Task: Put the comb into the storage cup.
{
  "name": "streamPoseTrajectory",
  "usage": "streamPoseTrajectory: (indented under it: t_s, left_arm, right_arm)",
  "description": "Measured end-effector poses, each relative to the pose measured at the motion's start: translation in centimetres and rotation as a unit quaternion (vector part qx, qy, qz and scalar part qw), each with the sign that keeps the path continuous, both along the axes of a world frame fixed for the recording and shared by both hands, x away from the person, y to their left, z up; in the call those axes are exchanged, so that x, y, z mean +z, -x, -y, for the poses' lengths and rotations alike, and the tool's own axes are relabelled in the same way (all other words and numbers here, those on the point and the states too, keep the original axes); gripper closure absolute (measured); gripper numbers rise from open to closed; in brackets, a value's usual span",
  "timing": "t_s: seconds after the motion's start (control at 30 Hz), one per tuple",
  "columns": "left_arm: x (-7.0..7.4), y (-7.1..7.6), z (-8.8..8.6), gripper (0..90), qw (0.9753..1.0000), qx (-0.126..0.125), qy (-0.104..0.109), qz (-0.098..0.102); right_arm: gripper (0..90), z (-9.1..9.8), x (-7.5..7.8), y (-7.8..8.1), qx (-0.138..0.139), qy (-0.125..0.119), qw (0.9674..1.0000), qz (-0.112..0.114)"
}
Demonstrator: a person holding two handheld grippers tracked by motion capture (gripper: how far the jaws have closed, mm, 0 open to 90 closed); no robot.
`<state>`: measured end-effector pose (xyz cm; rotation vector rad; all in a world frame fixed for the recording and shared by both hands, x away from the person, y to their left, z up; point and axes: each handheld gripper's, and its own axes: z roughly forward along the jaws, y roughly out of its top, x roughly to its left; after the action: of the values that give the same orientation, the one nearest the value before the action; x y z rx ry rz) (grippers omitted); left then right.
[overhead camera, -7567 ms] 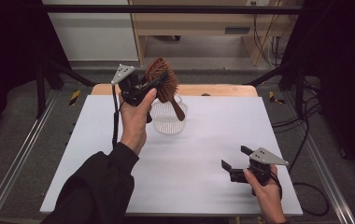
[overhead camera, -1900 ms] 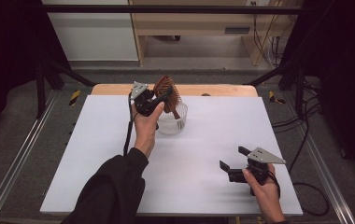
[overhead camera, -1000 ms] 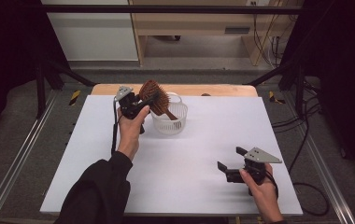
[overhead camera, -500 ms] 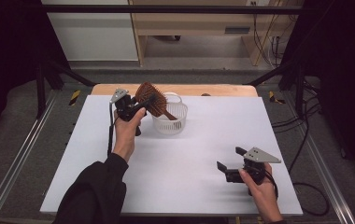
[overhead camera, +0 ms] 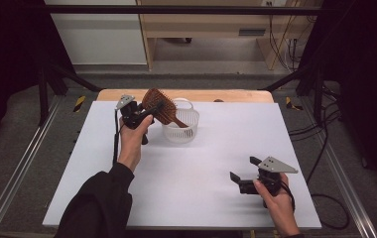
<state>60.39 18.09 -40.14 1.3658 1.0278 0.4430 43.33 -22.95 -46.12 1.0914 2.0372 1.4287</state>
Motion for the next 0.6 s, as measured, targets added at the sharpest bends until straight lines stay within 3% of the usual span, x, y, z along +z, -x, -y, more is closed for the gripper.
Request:
streamPoseTrajectory:
  t_s: [0.6]
  left_arm:
    - [-0.28, -0.13, 0.07, 41.2, 1.0000, -0.004, 0.001, -0.005]
  right_arm:
    - [3.9, -0.06, -0.08, -0.02, 0.003, 0.000, 1.0000, -0.003]
